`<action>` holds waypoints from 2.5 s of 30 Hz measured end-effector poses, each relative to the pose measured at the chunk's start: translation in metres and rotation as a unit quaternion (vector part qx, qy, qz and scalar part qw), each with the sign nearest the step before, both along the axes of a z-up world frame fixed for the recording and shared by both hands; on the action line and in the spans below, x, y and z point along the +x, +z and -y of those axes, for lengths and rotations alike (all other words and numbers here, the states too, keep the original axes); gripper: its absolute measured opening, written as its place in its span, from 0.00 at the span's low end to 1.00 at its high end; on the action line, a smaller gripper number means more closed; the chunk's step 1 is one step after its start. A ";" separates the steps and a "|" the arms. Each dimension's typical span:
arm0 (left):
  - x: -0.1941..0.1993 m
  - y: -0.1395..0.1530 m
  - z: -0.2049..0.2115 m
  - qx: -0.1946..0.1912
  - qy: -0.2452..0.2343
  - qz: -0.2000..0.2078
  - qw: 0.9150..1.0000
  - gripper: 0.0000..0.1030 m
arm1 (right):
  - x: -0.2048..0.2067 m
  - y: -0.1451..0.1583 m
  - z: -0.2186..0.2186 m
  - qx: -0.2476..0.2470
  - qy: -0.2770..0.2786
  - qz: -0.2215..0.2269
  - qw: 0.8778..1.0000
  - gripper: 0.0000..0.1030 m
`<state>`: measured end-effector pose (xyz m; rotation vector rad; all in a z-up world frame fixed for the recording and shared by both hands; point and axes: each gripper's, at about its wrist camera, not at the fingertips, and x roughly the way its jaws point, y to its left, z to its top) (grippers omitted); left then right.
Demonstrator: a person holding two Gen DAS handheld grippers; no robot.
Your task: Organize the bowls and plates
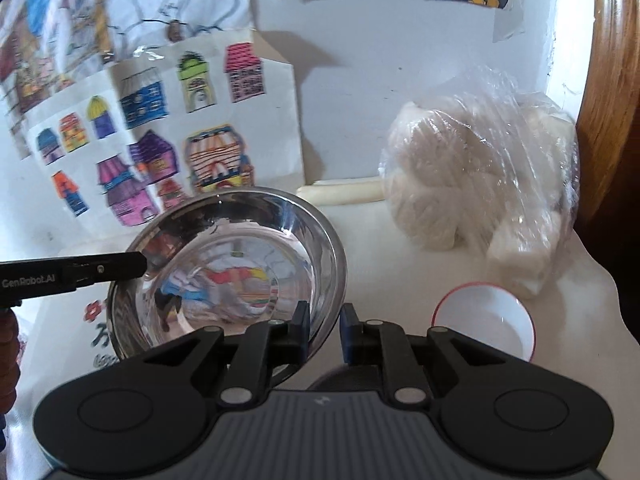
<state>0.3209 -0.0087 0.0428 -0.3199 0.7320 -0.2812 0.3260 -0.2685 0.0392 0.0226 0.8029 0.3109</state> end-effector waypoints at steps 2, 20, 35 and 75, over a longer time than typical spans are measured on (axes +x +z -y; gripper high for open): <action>-0.011 -0.002 -0.003 0.000 -0.001 -0.001 1.000 0.11 | -0.014 0.002 -0.003 0.003 0.002 0.003 1.000 0.18; -0.069 -0.029 -0.015 0.022 -0.019 -0.031 0.999 0.11 | -0.090 -0.025 -0.009 0.021 0.014 -0.037 0.999 0.19; -0.069 -0.045 -0.015 0.050 -0.016 -0.049 0.997 0.11 | -0.097 -0.038 -0.019 0.009 0.033 -0.046 0.998 0.21; -0.097 -0.055 -0.060 0.055 0.017 -0.073 0.996 0.20 | -0.113 -0.035 -0.061 0.002 0.104 -0.060 0.993 0.37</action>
